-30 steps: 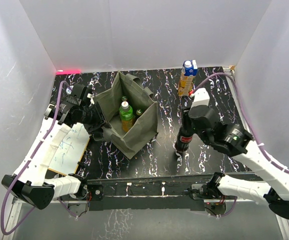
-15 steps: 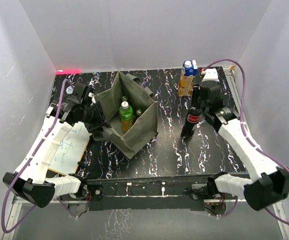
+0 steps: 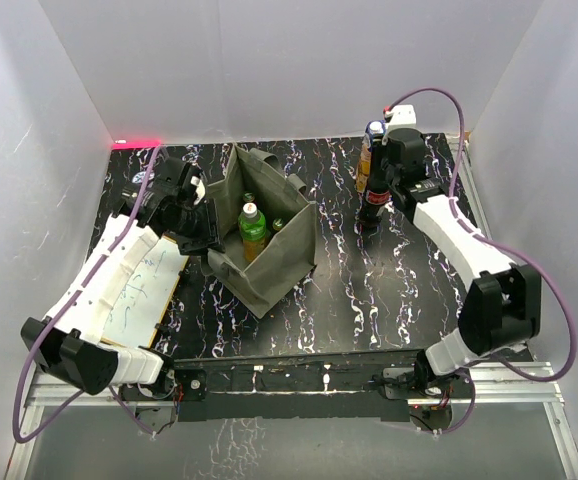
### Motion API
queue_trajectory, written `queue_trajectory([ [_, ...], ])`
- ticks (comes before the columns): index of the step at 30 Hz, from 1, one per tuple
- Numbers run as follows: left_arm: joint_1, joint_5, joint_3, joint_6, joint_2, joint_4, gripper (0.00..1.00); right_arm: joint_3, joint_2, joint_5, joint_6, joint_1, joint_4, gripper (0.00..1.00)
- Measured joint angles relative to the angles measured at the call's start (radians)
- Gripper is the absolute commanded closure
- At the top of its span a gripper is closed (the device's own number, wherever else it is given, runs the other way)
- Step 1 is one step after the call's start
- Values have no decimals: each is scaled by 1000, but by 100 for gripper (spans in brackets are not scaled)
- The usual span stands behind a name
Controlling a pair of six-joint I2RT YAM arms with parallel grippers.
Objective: Take the beverage out of the canvas bag
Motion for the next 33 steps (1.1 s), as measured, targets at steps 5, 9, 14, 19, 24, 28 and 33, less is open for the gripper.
queue_trajectory([
  [5, 0, -8, 17, 63, 24, 0, 58, 91, 110, -3, -20, -10, 42, 92],
  [9, 0, -18, 35, 106, 25, 2, 58, 143, 165, 2, -24, -19, 60, 92],
  [14, 0, -33, 46, 143, 33, -6, 58, 190, 214, 3, -25, -29, 70, 92],
  [19, 0, -40, 50, 163, 33, -6, 58, 191, 216, 6, -26, -32, 77, 92],
  [24, 0, -40, 50, 167, 33, -5, 58, 191, 220, 8, -40, -32, 87, 90],
  [28, 0, -40, 50, 166, 33, -5, 58, 184, 220, 7, -56, -32, 100, 74],
  [33, 0, -40, 50, 166, 33, -5, 58, 149, 211, 11, -60, -32, 153, 64],
])
